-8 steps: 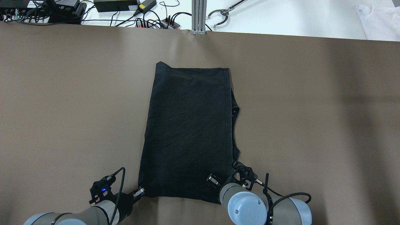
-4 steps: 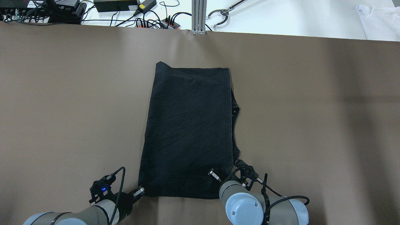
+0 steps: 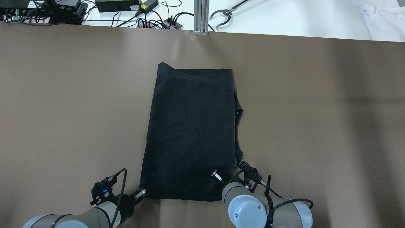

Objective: Fold clothes
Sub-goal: 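Grasp both near corners of the shirt with the left and right grippers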

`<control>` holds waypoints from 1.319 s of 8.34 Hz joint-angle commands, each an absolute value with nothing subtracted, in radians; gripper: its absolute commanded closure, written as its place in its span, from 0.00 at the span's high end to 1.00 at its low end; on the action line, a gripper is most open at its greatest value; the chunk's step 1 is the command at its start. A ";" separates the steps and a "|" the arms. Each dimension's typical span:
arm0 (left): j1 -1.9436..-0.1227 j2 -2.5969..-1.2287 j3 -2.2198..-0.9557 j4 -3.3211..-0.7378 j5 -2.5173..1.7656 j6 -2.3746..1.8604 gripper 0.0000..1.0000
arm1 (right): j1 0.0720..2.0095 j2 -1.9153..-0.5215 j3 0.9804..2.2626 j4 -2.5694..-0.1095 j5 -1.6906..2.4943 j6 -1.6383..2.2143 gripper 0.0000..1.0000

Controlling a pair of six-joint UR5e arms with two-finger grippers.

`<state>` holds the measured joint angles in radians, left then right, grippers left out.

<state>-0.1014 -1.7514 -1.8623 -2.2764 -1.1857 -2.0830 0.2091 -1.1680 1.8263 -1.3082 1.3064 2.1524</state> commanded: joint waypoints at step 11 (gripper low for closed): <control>-0.400 -1.927 -2.258 -1.785 -1.520 -1.861 0.00 | 0.236 -1.166 2.227 -1.575 1.342 2.082 0.00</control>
<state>-0.2631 -1.7985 -2.2718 -1.9839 -1.4242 -1.9279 0.1751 -1.1650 2.2211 -1.5607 1.3188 2.1260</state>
